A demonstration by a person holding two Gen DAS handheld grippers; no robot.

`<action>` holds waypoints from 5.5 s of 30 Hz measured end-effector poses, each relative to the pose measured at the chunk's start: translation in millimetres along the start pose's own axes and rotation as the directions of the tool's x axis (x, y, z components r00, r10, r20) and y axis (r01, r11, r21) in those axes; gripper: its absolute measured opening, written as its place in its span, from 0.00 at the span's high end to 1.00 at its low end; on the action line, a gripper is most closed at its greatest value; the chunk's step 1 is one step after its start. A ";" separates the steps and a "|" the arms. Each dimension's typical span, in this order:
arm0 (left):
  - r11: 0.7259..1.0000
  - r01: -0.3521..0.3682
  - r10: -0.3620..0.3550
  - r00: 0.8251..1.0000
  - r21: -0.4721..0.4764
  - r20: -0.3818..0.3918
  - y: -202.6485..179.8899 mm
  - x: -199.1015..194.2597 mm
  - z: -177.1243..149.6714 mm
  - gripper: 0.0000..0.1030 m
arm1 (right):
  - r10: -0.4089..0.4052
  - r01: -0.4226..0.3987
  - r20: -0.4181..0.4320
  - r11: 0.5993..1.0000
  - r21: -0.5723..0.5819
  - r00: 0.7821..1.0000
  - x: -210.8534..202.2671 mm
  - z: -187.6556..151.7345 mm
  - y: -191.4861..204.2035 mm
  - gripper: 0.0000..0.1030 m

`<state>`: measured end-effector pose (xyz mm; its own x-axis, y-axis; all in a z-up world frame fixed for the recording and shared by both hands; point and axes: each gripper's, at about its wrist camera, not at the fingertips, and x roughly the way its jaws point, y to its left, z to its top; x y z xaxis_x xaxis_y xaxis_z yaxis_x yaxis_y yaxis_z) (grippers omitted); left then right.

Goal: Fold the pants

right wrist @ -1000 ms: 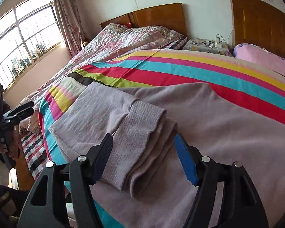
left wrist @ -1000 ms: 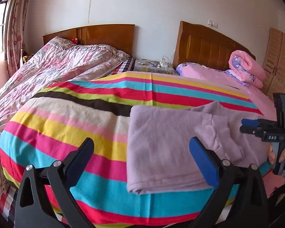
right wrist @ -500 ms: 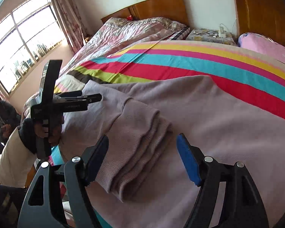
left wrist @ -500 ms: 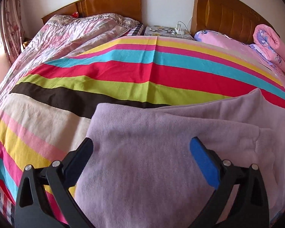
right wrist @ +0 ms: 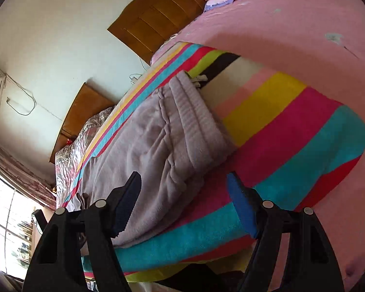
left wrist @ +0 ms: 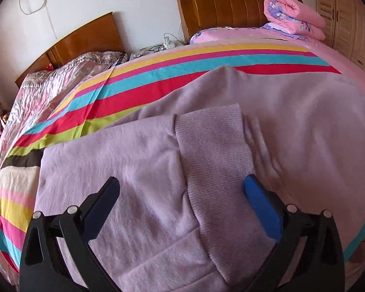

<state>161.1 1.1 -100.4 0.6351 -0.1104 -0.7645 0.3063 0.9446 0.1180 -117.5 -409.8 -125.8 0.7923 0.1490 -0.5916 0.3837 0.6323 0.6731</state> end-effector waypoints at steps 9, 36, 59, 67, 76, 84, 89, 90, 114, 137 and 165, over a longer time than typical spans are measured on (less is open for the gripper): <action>0.998 0.032 -0.033 0.999 -0.063 -0.012 6.9 4.5 -3.4 0.01 | -0.070 0.039 -0.193 0.987 -0.158 0.979 27.3 -3.7 40.3 0.23; 0.997 0.058 -0.057 0.998 -0.048 0.011 12.3 1.1 -7.9 0.01 | -0.061 0.062 -0.080 0.998 0.022 0.995 41.3 35.7 20.3 0.23; 0.994 0.101 -0.102 0.994 -0.044 -0.035 10.0 7.9 0.0 0.01 | 0.201 -0.155 0.312 0.974 -0.166 0.929 -40.1 14.9 125.4 0.75; 0.911 0.293 -0.256 0.953 -0.289 0.160 93.1 -51.4 -11.0 0.02 | 0.201 -0.003 0.248 0.784 -0.621 0.948 -23.4 -20.0 280.4 0.75; 0.753 0.234 -0.064 0.956 -0.615 0.285 257.6 -122.9 -103.4 0.02 | -0.039 -0.189 -0.189 -0.010 -0.982 0.981 129.8 -273.6 401.0 0.74; 0.718 0.340 -0.192 0.935 -0.608 0.297 253.4 -113.3 -139.2 0.02 | -0.041 -0.348 -0.348 0.003 -0.937 0.937 136.2 -276.2 369.6 0.57; 0.710 0.397 -0.255 0.915 -0.581 0.313 234.9 -102.8 -132.9 0.02 | 0.137 -0.586 -0.572 0.265 -0.766 0.809 117.6 -214.2 372.0 0.37; 0.710 0.398 -0.257 0.914 -0.581 0.313 231.8 -101.1 -132.9 0.02 | 0.123 -0.582 -0.573 0.278 -0.764 0.810 120.6 -211.0 377.5 0.47; 0.707 0.306 -0.151 0.946 -0.637 0.287 239.7 -119.2 -160.3 0.02 | -0.088 -0.547 -0.560 0.131 -0.827 0.824 150.1 -273.8 381.8 0.75; 0.386 0.716 -0.562 0.682 -0.581 0.467 238.1 -124.8 -143.9 0.02 | 0.123 -0.154 -0.173 -0.151 -0.977 0.977 90.9 -264.5 389.5 0.84; 0.655 0.613 -0.676 0.736 -0.442 0.018 163.0 -58.4 13.0 0.80 | 0.037 -0.164 -0.171 0.536 -0.828 0.985 43.8 -167.3 218.6 0.39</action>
<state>183.2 157.5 -28.3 0.2730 -0.7258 -0.6315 0.2764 0.6879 -0.6711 -78.2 -137.9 -78.7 0.7134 0.3001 -0.6333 -0.3169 0.9441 0.0905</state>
